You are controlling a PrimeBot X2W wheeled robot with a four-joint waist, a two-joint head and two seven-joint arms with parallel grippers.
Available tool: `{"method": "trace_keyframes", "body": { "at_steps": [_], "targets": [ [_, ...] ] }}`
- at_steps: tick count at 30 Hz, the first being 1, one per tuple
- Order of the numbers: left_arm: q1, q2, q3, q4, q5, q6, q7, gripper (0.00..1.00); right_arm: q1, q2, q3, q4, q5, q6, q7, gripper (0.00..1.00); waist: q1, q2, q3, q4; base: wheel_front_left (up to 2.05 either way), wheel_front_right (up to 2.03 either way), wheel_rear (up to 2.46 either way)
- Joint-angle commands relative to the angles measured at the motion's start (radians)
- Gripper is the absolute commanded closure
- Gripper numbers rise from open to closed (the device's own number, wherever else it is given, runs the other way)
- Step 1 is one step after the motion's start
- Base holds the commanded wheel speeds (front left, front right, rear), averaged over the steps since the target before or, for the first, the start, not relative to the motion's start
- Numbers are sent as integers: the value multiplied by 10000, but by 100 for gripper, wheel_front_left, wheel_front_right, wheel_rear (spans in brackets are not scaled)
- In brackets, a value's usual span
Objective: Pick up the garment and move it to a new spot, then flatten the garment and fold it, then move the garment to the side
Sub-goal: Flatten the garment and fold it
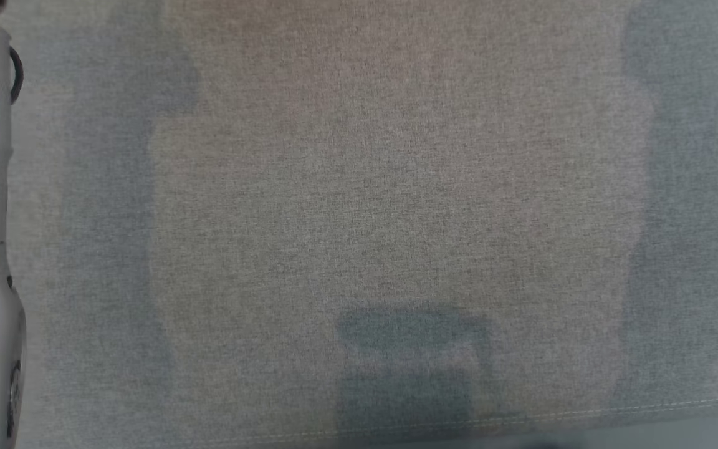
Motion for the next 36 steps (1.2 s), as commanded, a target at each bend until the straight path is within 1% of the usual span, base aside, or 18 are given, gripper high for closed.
{"method": "trace_keyframes", "body": {
  "at_steps": [1, 5, 7, 10, 14, 19, 20, 23, 25, 26, 28, 32, 35, 36],
  "targets": [
    [130, 82, 104, 94, -115, -100, 3, 100, 160, -90, -46, 32, 173, -19, -24, 100, -2, 0, 630, -81, 0, 0, 0],
    [555, 19, 221, 194, -181, -197, 4, 100, 743, -13, 61, 193, 896, -19, -24, 100, -2, 0, 1145, -222, 0, 0, 0],
    [725, -21, 269, 205, -233, -216, 3, 100, 975, -14, 151, 186, 1076, -18, -24, 100, -2, 0, 1183, -251, 0, 0, 0],
    [1479, -169, 188, 212, -219, -286, 3, 100, 1895, 5, 432, 142, 1891, -18, -24, 100, -2, 0, 1106, -348, 0, 0, 0],
    [2849, -452, 506, 241, -628, -347, 1, 100, 3532, -35, 882, 142, 3049, -18, -24, 100, -2, 0, 734, -500, 0, 0, 0],
    [4945, -781, 961, 400, -957, -366, 1, 100, 5857, -47, 1151, -179, 4240, -18, -24, 100, -2, 0, -158, -667, 0, 0, 0],
    [5761, -966, 1376, 527, -1212, -368, 1, 100, 6745, -66, 1168, -285, 4640, -19, -24, 100, -2, 0, -573, -726, 0, 0, 0],
    [6843, -1174, 1705, 708, -1299, -359, 3, 100, 8154, -156, 1178, -499, 5014, -21, -24, 100, -2, 0, -1201, -749, 0, 0, 0],
    [7550, -1277, 1795, 813, -1298, -362, 4, 100, 9055, -124, 987, -482, 5301, -24, -25, 100, -2, 0, -1646, -769, 0, 0, 0],
    [7874, -1331, 1892, 855, -1393, -362, 4, 100, 9516, -149, 1148, -432, 5350, -23, -25, 100, -2, 0, -1883, -765, 0, 0, 0],
    [8490, -1415, 1974, 827, -1382, -363, 5, 100, 10224, -106, 980, -423, 5645, -24, -25, 100, -2, 0, -2300, -801, 0, 0, 0],
    [9707, -1527, 2396, 982, -1500, -360, 12, 100, 11598, -67, 1128, -367, 5793, -24, -25, 100, -2, 0, -3161, -891, 0, 0, 0],
    [10584, -1609, 2711, 1047, -1497, -356, 13, 100, 12349, -53, 1220, -311, 5890, -29, -25, 100, -2, 0, -3828, -957, 0, 0, 0],
    [10862, -1656, 2663, 1091, -1412, -356, 13, 100, 12586, -102, 1319, -307, 5857, -29, -25, 100, -2, 0, -4020, -960, 0, 0, 0]
  ]
}}
